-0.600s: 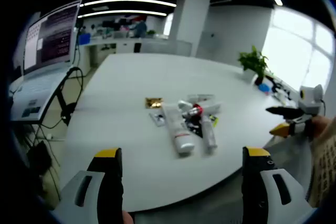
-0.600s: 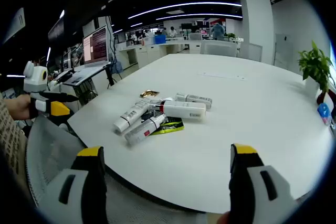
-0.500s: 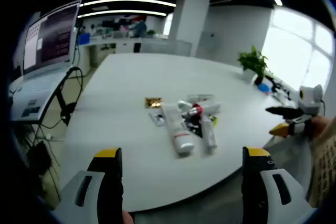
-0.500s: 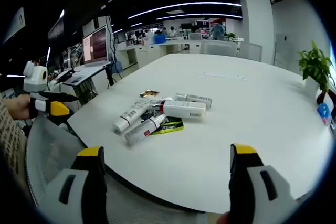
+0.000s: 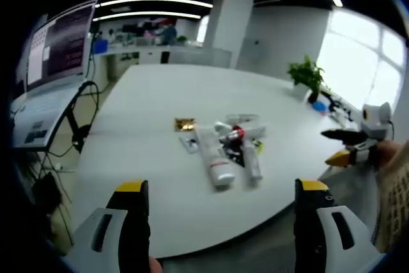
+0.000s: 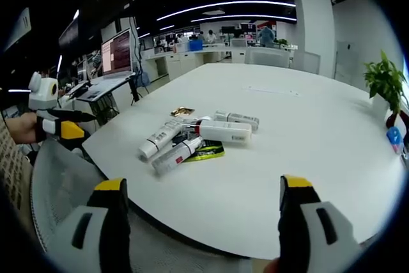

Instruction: Arrange the skincare products in the storage area until every visible bottle or jar stands upright without overlapping.

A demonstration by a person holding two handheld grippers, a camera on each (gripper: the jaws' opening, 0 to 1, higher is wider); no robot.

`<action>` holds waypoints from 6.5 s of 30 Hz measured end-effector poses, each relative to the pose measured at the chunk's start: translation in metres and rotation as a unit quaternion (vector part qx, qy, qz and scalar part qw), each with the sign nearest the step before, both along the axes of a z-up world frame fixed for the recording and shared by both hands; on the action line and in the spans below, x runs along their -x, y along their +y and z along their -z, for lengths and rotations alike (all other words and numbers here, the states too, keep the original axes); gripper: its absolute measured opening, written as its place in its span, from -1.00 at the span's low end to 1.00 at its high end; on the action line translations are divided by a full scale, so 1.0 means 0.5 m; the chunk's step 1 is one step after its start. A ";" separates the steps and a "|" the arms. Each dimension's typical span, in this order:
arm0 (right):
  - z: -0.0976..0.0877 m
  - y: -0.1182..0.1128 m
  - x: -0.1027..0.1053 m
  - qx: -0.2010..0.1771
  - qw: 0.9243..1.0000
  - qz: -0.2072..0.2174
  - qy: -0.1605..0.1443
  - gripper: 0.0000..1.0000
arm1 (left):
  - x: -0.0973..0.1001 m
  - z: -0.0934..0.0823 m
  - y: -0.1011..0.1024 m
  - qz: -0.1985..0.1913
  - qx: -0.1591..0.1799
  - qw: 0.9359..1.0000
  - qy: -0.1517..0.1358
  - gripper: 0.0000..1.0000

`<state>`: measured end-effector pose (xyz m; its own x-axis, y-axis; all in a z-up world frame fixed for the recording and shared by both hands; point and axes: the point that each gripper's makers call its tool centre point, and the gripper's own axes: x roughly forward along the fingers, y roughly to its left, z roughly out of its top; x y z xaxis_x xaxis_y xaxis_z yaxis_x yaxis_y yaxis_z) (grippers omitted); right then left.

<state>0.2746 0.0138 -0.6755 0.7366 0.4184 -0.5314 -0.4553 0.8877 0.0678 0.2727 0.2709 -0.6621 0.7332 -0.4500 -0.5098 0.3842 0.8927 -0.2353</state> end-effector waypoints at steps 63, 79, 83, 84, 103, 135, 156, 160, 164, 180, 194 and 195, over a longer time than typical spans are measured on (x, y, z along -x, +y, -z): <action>0.017 0.037 -0.230 0.087 0.968 -0.235 -0.018 0.33 | -0.003 0.019 0.011 -0.008 -0.011 1.000 0.023 0.75; 0.107 0.063 -0.320 0.177 0.917 -0.356 0.012 0.08 | -0.006 0.025 0.020 -0.023 -0.008 0.999 0.033 0.74; 0.124 0.072 -0.335 0.187 0.908 -0.374 0.017 0.02 | -0.006 0.027 0.021 -0.024 -0.009 0.999 0.036 0.74; 0.129 0.075 -0.339 0.191 0.904 -0.381 0.018 0.00 | -0.007 0.027 0.021 -0.025 -0.009 0.999 0.037 0.74; 0.192 0.124 -0.353 0.271 0.801 -0.533 0.040 -0.36 | -0.005 0.035 0.023 -0.032 -0.008 0.998 0.052 0.74; 0.210 0.113 -0.350 0.308 0.811 -0.495 0.053 -0.45 | -0.008 0.027 0.025 -0.037 -0.016 0.998 0.040 0.72; 0.073 0.110 -0.322 0.282 0.879 -0.379 -0.067 -0.46 | -0.029 -0.004 -0.022 0.003 0.026 0.999 0.042 0.79; 0.058 0.109 -0.299 0.276 0.884 -0.370 -0.079 -0.46 | -0.050 -0.030 -0.048 0.014 0.040 0.999 0.027 0.78; 0.066 0.102 -0.282 0.281 0.883 -0.369 -0.077 -0.47 | -0.066 -0.046 -0.080 0.025 0.063 0.998 0.020 0.77; 0.103 0.074 -0.220 0.270 0.896 -0.352 -0.037 -0.47 | -0.086 -0.071 -0.239 0.083 0.176 0.980 0.037 0.74; 0.192 0.029 -0.205 0.257 0.902 -0.337 0.083 -0.47 | -0.052 -0.054 -0.250 0.093 0.175 0.979 0.050 0.74; 0.196 0.030 -0.203 0.262 0.898 -0.341 0.087 -0.47 | -0.050 -0.054 -0.250 0.094 0.175 0.979 0.050 0.74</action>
<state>0.3759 0.0287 -0.7733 0.2894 0.4001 -0.8696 -0.9290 0.3364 -0.1545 0.2978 0.1459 -0.6352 0.5752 -0.7315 -0.3662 0.4924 0.6671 -0.5591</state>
